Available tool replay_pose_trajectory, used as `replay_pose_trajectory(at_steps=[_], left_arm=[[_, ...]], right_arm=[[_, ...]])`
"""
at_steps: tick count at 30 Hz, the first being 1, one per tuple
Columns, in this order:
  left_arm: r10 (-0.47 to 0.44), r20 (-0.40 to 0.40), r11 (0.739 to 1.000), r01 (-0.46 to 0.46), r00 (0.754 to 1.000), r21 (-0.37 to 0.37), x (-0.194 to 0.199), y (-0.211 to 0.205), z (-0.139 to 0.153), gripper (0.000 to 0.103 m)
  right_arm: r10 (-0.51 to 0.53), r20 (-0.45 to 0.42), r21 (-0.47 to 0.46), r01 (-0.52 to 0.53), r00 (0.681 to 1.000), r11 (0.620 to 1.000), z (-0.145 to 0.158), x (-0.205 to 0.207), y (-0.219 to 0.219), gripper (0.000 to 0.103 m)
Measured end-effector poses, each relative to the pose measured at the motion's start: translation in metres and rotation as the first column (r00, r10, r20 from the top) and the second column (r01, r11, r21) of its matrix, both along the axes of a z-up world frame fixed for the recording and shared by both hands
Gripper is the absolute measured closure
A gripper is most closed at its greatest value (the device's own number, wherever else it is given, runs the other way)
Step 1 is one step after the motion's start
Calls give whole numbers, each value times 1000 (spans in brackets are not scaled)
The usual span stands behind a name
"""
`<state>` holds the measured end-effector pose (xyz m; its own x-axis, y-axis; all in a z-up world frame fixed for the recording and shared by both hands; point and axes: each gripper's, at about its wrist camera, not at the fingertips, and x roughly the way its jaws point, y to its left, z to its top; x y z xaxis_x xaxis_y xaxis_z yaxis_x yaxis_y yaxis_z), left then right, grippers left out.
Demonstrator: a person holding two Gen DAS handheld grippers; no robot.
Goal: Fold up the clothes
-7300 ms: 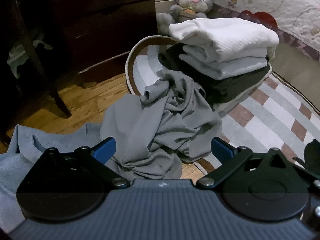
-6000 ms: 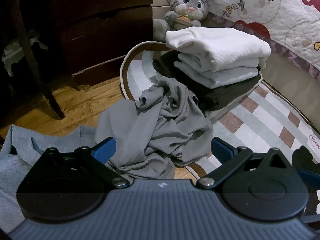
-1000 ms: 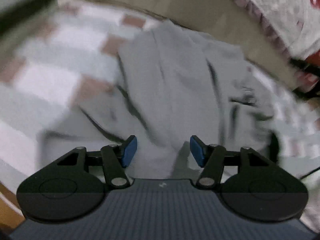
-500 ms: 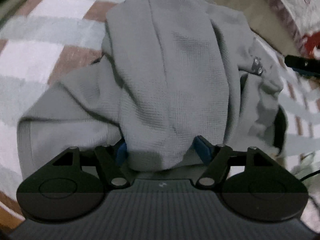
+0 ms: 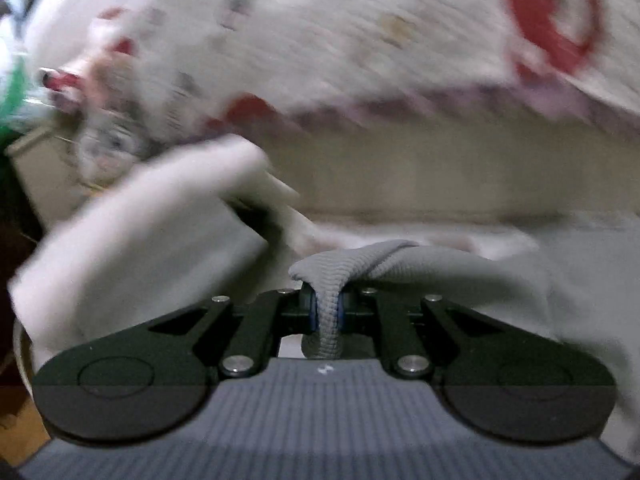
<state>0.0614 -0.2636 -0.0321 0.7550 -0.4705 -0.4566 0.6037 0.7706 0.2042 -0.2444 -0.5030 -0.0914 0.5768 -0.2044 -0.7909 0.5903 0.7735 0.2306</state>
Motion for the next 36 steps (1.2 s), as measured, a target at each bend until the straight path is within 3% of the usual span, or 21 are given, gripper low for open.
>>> replay_pose_trajectory(at_steps=[2,5,9,10,12,15,19,23,28,30,33,36], left_arm=[[74,25,994,-72,997,-78,24,0,-3,90],[57,-20,998,-56,998,30,27,-5,-37,65],[38,-82,986,-24,996,166,30,-11,-80,64],[16,-92,986,0,996,167,22,-11,-79,62],[-29,-115,985,48,993,165,7,-11,-77,49],[-111,-195,982,138,974,132,-15,-10,-74,39],[-165,-259,963,212,952,168,-45,-18,-89,37],[-133,-264,960,190,955,205,-65,-22,-97,37],[-98,-392,980,156,915,120,-66,-18,-105,37],[-79,-375,977,147,923,155,-71,-18,-110,37],[-48,-318,963,129,947,238,-79,-18,-113,37],[-18,-360,976,95,933,197,-77,-8,-109,37]], right_arm=[[30,-10,-16,-30,999,999,-1,5,5,45],[59,-34,-20,-59,998,998,-7,10,10,45],[68,-62,-18,-70,996,997,-11,16,14,45],[69,-66,-18,-70,995,997,-12,17,14,45],[63,-73,-13,-64,995,998,-14,20,15,44],[17,-88,2,-17,996,1000,-18,23,17,44],[-177,-138,55,186,974,981,-30,15,16,44],[-302,-77,170,311,950,935,-39,-1,24,44],[-263,-43,17,264,964,964,-18,6,48,43],[-278,-21,-5,278,960,961,-11,1,45,40],[-367,-62,-25,366,928,930,-13,-9,37,37],[-400,-41,150,402,915,903,-20,-23,27,37]])
